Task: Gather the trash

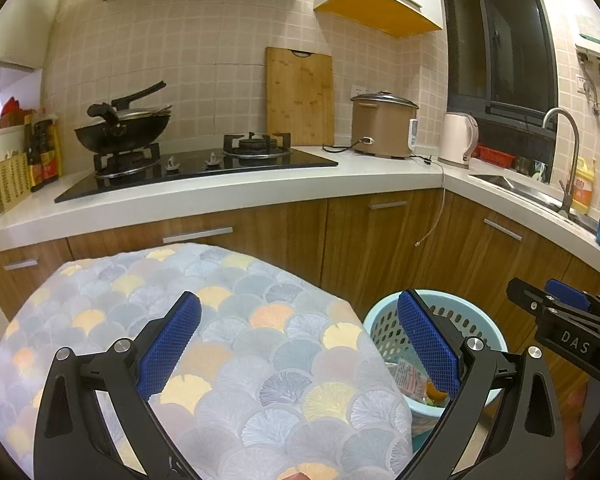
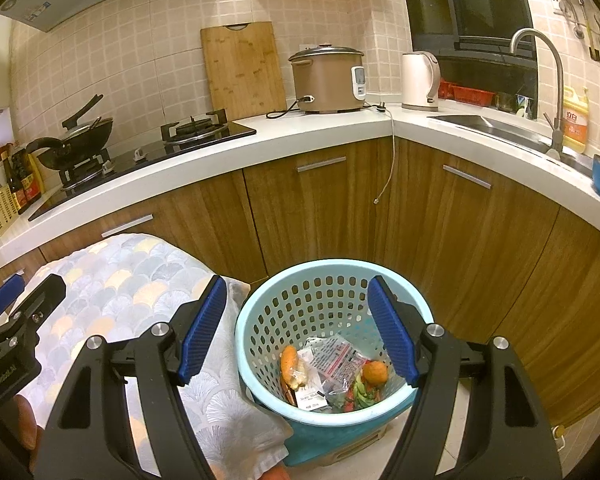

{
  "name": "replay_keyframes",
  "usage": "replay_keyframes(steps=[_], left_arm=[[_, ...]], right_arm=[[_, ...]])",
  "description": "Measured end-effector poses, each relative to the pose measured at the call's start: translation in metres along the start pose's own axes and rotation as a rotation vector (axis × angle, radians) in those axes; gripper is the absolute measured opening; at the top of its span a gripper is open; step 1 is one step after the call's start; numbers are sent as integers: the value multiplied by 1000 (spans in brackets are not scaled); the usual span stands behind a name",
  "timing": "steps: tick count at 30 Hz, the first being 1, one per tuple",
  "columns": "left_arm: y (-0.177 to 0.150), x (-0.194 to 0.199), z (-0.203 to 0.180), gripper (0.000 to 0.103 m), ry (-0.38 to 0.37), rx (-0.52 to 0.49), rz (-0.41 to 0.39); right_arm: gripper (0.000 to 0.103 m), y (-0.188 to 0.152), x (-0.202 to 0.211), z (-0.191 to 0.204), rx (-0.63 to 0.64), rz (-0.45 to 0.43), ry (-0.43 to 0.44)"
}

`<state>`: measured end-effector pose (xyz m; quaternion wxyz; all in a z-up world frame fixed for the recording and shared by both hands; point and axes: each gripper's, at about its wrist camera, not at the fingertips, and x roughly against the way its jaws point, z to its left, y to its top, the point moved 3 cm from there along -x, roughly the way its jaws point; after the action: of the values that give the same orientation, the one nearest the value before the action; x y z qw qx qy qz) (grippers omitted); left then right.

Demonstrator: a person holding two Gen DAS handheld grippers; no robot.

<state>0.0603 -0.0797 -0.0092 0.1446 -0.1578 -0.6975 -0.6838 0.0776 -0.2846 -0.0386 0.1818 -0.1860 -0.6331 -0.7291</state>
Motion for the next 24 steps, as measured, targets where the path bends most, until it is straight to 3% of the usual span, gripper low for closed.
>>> replay_keyframes(steps=[19, 24], left_arm=[[14, 5, -5, 96, -3, -22, -50], [15, 3, -8, 96, -15, -26, -32]], right_arm=[[69, 6, 4, -3, 5, -18, -10], [69, 6, 4, -5, 11, -22, -15]])
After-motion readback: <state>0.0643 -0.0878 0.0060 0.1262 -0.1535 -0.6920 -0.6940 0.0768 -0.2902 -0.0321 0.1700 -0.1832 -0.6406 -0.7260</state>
